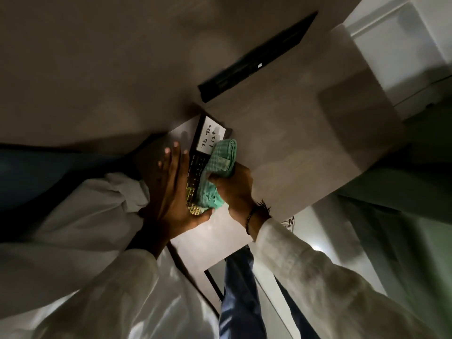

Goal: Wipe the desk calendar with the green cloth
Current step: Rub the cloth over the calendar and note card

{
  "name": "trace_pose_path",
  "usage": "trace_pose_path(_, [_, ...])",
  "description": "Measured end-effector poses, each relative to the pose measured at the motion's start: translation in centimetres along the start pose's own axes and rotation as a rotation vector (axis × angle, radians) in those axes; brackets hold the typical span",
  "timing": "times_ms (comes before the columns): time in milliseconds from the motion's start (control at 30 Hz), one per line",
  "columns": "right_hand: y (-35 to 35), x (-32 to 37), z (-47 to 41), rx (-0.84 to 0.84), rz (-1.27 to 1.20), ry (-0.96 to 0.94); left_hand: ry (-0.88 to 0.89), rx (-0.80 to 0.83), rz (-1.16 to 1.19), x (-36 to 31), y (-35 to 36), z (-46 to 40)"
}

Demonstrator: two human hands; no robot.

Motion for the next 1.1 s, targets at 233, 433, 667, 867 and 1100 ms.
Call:
trace_pose_path(233, [0.3,-0.2,0.8,-0.072,0.089,-0.04,0.004,0.008,-0.008,0.6,0.4,0.0])
trace_pose_path(433, [1.5,-0.7,1.3,-0.045,-0.024,-0.048,0.002,0.021,0.02,0.2,0.3,0.0])
trace_pose_path(667, [1.5,-0.4,0.3,-0.091,0.061,-0.077,-0.006,0.028,0.001,0.0,-0.2,-0.2])
trace_pose_path(867, [1.0,-0.6,-0.4,-0.134,0.11,-0.107,-0.002,0.051,0.002,0.3,0.2,-0.2])
trace_pose_path(1100, [1.3,-0.3,-0.6,-0.149,0.117,-0.143,-0.005,0.048,0.0,0.5,0.4,-0.3])
Point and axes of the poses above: each hand's wrist, its own z-axis away from the middle knuckle, its own y-axis out of the palm, x = y × z, the point moved 2 cm from there along -z, towards the middle knuckle, and after that the axes turned 14 degrees about x, right-handed, at the moved point
